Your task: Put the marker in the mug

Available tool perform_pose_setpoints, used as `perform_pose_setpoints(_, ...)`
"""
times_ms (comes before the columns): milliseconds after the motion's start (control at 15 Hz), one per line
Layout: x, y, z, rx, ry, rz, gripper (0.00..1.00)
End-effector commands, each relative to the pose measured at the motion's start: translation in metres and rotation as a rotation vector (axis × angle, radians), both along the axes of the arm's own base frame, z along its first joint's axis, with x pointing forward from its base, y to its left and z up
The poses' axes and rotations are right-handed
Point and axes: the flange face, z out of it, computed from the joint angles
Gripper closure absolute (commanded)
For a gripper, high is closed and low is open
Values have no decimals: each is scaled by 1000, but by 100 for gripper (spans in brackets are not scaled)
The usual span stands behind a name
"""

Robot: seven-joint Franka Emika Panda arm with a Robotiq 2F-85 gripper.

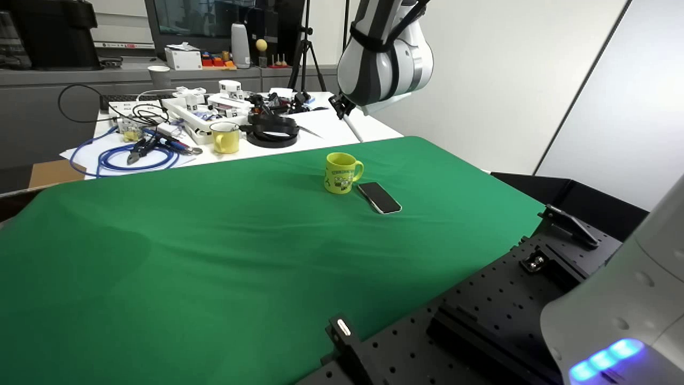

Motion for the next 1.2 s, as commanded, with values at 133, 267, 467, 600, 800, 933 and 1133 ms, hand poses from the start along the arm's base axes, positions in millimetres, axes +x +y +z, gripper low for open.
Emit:
perform_pose_setpoints(133,0,-1,0,0,0,1,81)
perform_pose_setpoints(267,1,1,1,7,-19,9,95)
perform_pose_setpoints(467,25,12,23,30,-86,22,95)
perform_pose_setpoints(600,39,16,36,43,-124,31,95)
perform_pose_setpoints(800,59,18,49,53,-171,39,95)
perform_pose_setpoints(933,66,16,51,65,-183,33,95)
perform_pose_setpoints(1133,72,13,47,81,-190,26,95)
